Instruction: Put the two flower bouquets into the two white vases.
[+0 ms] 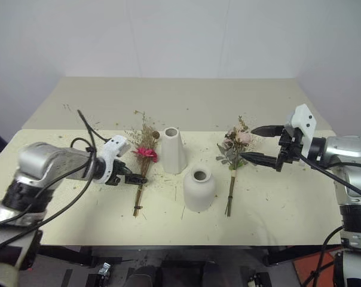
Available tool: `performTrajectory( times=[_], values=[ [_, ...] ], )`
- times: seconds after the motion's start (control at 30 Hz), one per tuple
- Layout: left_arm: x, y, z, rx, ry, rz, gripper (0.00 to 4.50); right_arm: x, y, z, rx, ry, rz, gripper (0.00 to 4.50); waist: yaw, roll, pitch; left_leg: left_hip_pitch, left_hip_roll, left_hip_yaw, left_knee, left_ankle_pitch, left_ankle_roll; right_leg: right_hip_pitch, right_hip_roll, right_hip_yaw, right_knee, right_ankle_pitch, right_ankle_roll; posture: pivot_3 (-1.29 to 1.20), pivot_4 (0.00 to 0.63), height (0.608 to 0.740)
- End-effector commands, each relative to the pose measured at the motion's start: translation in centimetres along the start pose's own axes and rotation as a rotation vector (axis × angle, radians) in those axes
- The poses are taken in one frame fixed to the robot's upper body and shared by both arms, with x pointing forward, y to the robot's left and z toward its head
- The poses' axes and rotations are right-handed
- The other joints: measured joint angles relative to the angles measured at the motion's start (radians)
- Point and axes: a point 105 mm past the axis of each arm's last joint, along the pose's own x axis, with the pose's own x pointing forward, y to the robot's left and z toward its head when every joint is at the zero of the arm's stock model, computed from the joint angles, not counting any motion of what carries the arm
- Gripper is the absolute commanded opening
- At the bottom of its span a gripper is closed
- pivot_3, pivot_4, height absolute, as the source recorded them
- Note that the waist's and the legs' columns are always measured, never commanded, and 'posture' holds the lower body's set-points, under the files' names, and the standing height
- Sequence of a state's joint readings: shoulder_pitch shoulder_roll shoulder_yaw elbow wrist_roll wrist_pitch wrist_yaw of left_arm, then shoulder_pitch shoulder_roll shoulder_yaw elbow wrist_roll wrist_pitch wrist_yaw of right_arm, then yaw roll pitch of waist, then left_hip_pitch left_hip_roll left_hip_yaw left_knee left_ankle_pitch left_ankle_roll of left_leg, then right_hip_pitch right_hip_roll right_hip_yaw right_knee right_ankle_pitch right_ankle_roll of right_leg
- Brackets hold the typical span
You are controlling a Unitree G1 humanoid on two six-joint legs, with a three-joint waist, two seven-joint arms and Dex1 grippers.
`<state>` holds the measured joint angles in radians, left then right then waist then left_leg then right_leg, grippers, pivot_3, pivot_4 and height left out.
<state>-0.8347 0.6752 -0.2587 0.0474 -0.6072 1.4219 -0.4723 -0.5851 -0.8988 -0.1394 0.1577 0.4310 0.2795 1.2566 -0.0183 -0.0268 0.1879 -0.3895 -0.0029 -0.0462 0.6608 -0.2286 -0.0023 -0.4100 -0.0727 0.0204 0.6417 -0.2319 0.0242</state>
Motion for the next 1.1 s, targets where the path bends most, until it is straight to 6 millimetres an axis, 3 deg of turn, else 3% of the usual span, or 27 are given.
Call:
performTrajectory(
  times=[0.03, 0.23, 0.5, 0.63, 0.73, 0.93, 1.03, 1.1],
  values=[
    [1.0, 0.8, 0.1, 0.022, 0.03, 0.091, 4.12, -0.4, -0.4, 1.7, -0.073, -0.038, -0.005, 4.5, 0.003, 0.0, 0.0, 0.001, 0.0, 0.0, 0.0, 0.0, 0.0, 0.001, -0.001, 0.0, 0.0, 0.0, 0.0, 0.0, 0.15, 0.74],
    [0.8, 1.7, 0.3, 0.02, 0.019, 0.135, 2.4, -0.5, -0.3, 2.1, -0.091, -0.049, 0.019, 4.5, 0.002, 0.0, 0.0, 0.003, -0.001, 0.0, 0.0, 0.0, -0.001, 0.003, -0.002, 0.0, 0.001, -0.001, 0.003, 0.0, 0.15, 0.74],
    [-2.5, 5.4, 2.5, -0.044, -0.138, 0.315, 0.02, 0.0, -0.5, 2.2, -0.097, -0.061, 0.092, 4.5, -0.001, 0.0, 0.0, 0.002, -0.001, 0.0, 0.0, 0.001, -0.001, 0.002, -0.001, 0.0, 0.001, -0.001, 0.003, 0.0, 0.15, 0.74],
    [-5.6, 6.8, 5.4, 0.002, -0.404, 0.405, 0.02, 0.1, -0.8, 2.1, -0.098, -0.053, 0.119, 4.5, 0.0, 0.0, 0.0, 0.001, -0.001, 0.0, 0.0, 0.001, -0.001, 0.0, -0.002, 0.0, 0.001, 0.001, 0.001, 0.0, 0.15, 0.74],
    [-8.8, 5.9, 9.0, 0.078, -0.735, 0.395, 0.02, 0.3, -1.1, 1.9, -0.098, -0.052, 0.122, 4.5, 0.004, 0.0, 0.0, -0.003, -0.001, 0.0, 0.0, 0.001, -0.002, -0.004, -0.004, 0.0, 0.001, 0.002, 0.0, 0.0, 0.15, 0.74],
    [-12.8, 0.4, 13.9, 0.156, -1.089, 0.101, 0.02, 0.6, -1.1, 1.8, -0.096, -0.063, 0.125, 4.5, 0.017, 0.0, 0.0, -0.014, -0.002, 0.001, 0.002, 0.004, -0.006, -0.013, -0.005, 0.0, 0.0, 0.007, 0.001, 0.0, 0.15, 0.74],
    [-14.1, -2.6, 15.5, 0.197, -1.218, -0.088, 0.02, 0.6, -1.0, 1.9, -0.098, -0.072, 0.122, 4.5, 0.018, 0.0, 0.0, -0.015, -0.004, 0.0, 0.004, 0.004, -0.006, -0.013, -0.005, 0.0, 0.0, 0.007, 0.002, 0.0, 0.15, 0.74],
    [-14.6, -3.5, 15.8, 0.219, -1.258, -0.146, 0.02, 0.6, -1.0, 1.9, -0.099, -0.075, 0.12, 4.5, 0.016, 0.0, 0.0, -0.015, -0.004, 0.001, 0.004, 0.004, -0.006, -0.013, -0.005, 0.001, 0.0, 0.008, 0.003, 0.0, 0.15, 0.74]
  ],
)
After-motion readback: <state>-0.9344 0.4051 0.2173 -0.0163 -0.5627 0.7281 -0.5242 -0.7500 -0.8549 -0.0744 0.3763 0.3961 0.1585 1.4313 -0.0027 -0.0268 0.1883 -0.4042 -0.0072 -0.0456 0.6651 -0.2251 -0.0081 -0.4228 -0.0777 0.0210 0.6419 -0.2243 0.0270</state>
